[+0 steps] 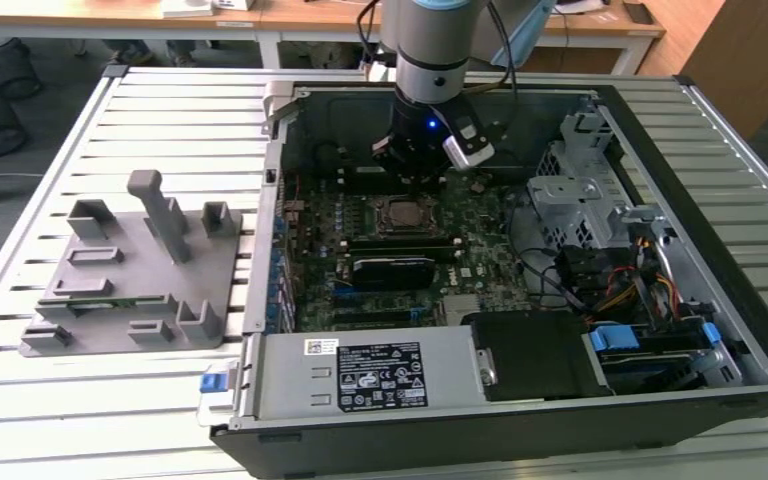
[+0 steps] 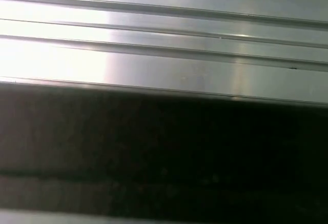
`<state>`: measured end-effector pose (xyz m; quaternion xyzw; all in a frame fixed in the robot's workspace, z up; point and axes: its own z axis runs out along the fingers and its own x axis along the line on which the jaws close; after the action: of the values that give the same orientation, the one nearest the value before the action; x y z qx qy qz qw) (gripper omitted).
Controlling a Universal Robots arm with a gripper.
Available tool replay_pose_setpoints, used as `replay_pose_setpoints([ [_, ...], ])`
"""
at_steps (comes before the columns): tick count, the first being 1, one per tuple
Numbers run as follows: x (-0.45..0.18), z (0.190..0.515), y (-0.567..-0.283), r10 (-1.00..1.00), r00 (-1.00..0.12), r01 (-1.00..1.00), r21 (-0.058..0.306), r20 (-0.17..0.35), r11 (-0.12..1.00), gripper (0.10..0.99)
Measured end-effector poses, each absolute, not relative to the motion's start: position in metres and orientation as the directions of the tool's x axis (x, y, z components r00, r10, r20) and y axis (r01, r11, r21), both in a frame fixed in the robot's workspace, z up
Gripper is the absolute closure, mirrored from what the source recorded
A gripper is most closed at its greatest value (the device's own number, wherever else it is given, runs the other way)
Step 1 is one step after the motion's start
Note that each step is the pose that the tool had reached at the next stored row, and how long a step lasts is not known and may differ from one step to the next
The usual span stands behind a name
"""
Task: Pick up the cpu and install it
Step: 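Install the first cpu locking lever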
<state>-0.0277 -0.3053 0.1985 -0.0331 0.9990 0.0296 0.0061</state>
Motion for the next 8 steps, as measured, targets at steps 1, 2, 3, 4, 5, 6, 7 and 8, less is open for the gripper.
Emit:
replay_pose_setpoints([
  [1,-0.0277,0.1985,-0.3053,-0.066,-0.998,-0.067,0.059,-0.014,0.996,0.98],
  [2,-0.0277,0.1985,-0.3053,-0.066,-0.998,-0.067,0.059,-0.014,0.996,0.98],
  [3,-0.0276,0.1984,-0.3053,-0.066,-0.998,-0.067,0.059,-0.014,0.996,0.98],
  [4,-0.0276,0.1984,-0.3053,-0.066,-0.998,-0.067,0.059,-0.014,0.996,0.98],
  [5,-0.0276,0.1984,-0.3053,-0.066,-0.998,-0.067,0.059,-0.014,0.996,0.98],
  [6,-0.0276,0.1985,-0.3053,-0.066,-0.998,-0.067,0.059,-0.014,0.996,0.98],
  [7,-0.0276,0.1988,-0.3053,-0.066,-0.998,-0.067,0.059,-0.014,0.996,0.98],
  [8,-0.0276,0.1991,-0.3053,-0.066,-0.998,-0.067,0.059,-0.014,0.996,0.98],
])
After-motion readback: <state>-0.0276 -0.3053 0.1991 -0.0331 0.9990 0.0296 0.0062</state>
